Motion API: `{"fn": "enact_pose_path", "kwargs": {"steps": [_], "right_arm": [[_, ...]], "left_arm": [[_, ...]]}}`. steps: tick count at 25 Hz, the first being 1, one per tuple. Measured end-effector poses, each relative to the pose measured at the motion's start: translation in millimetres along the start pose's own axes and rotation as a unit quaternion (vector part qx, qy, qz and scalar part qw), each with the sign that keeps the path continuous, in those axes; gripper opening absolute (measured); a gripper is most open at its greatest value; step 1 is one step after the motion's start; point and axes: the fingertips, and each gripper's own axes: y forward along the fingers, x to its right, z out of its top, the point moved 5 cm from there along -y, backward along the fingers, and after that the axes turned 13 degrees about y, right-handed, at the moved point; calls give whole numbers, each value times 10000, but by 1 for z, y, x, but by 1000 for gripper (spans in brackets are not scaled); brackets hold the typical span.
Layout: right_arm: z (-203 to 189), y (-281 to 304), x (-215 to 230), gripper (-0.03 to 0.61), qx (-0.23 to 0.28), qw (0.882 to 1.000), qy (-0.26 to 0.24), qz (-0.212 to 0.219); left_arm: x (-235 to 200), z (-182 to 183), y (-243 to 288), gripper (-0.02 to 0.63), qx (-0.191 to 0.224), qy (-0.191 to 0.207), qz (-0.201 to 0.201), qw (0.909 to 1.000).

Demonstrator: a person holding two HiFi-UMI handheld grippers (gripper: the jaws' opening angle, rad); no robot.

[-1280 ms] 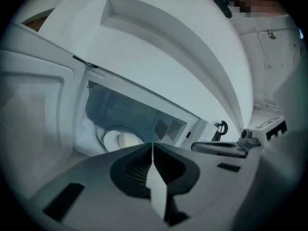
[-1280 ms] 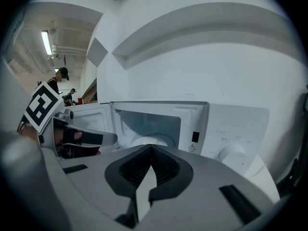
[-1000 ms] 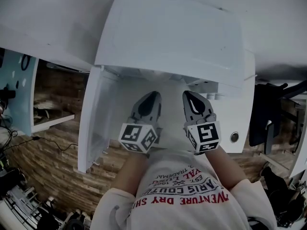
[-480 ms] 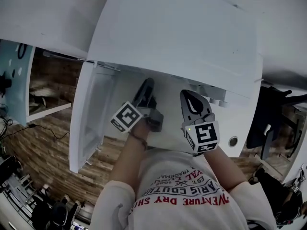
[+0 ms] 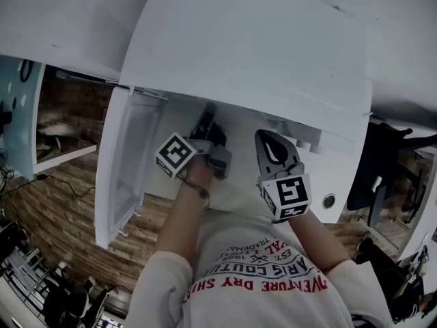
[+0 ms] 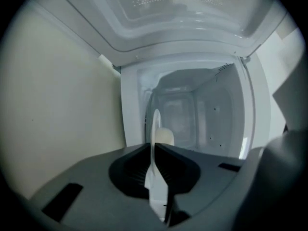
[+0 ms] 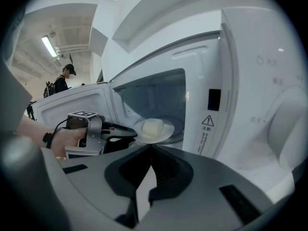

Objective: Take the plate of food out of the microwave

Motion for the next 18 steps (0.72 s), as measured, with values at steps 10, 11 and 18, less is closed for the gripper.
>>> {"fn": "enact_pose_path", "kwargs": {"steps": [10, 11, 18], "right_arm": [[-10, -12, 6, 3, -103, 9997, 89, -194], [-10, -13, 6, 3, -101, 9997, 94, -214], [-13, -21, 2, 3, -74, 9993, 140, -329]], "left_arm": [[4, 0, -6, 14, 58, -242, -361, 9990], [5, -1, -7, 14, 43, -255, -403, 9989], [18, -7, -23, 14, -207, -112, -780, 9967]]}}
